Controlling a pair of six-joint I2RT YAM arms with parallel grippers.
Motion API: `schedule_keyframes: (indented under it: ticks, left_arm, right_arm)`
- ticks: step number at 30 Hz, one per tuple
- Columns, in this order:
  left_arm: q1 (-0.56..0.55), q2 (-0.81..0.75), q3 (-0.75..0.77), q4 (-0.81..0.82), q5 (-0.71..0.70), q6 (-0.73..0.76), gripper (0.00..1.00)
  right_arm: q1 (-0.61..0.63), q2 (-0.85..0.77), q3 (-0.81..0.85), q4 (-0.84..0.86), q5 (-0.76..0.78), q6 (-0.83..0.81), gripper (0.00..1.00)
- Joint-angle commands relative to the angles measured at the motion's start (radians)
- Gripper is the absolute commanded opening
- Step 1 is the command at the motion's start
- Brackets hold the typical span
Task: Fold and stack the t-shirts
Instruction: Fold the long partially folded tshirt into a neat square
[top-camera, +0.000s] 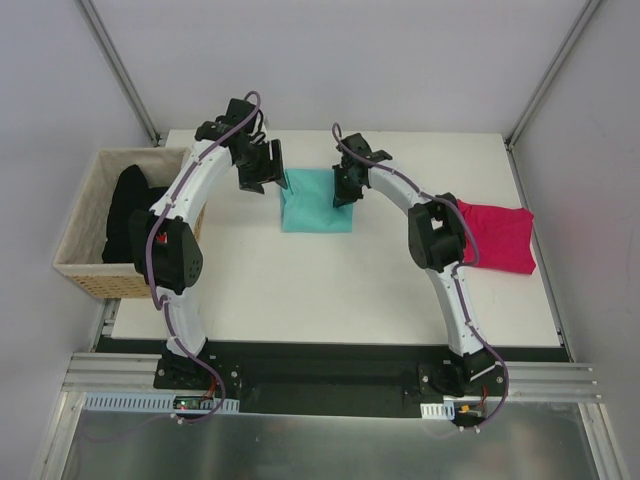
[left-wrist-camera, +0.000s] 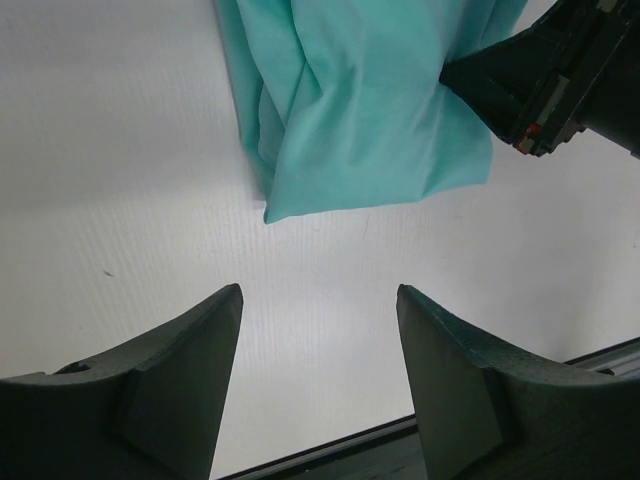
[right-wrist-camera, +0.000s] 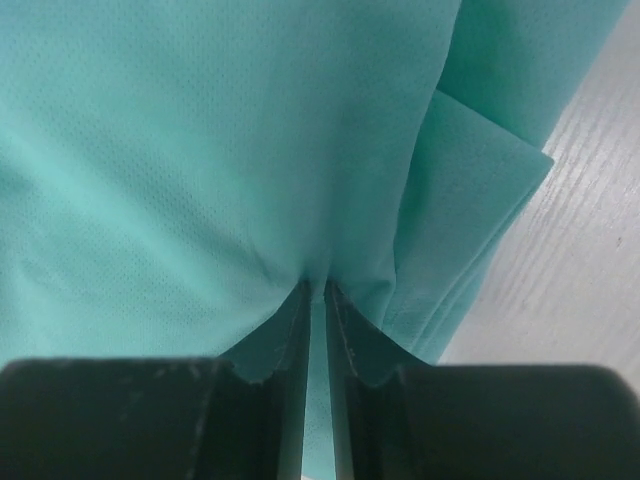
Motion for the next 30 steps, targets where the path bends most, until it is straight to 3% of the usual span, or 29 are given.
schedule_keyframes:
  ticks: [1, 30]
  left_arm:
    - [0.001, 0.025, 0.055, -0.021, 0.002, 0.006, 0.63]
    - [-0.002, 0.158, -0.051, 0.032, 0.027, -0.027, 0.63]
  right_arm:
    - [0.001, -0.097, -0.032, 0.008, 0.074, 0.057, 0.14]
    - [-0.002, -0.281, -0.327, -0.029, 0.164, 0.105, 0.09]
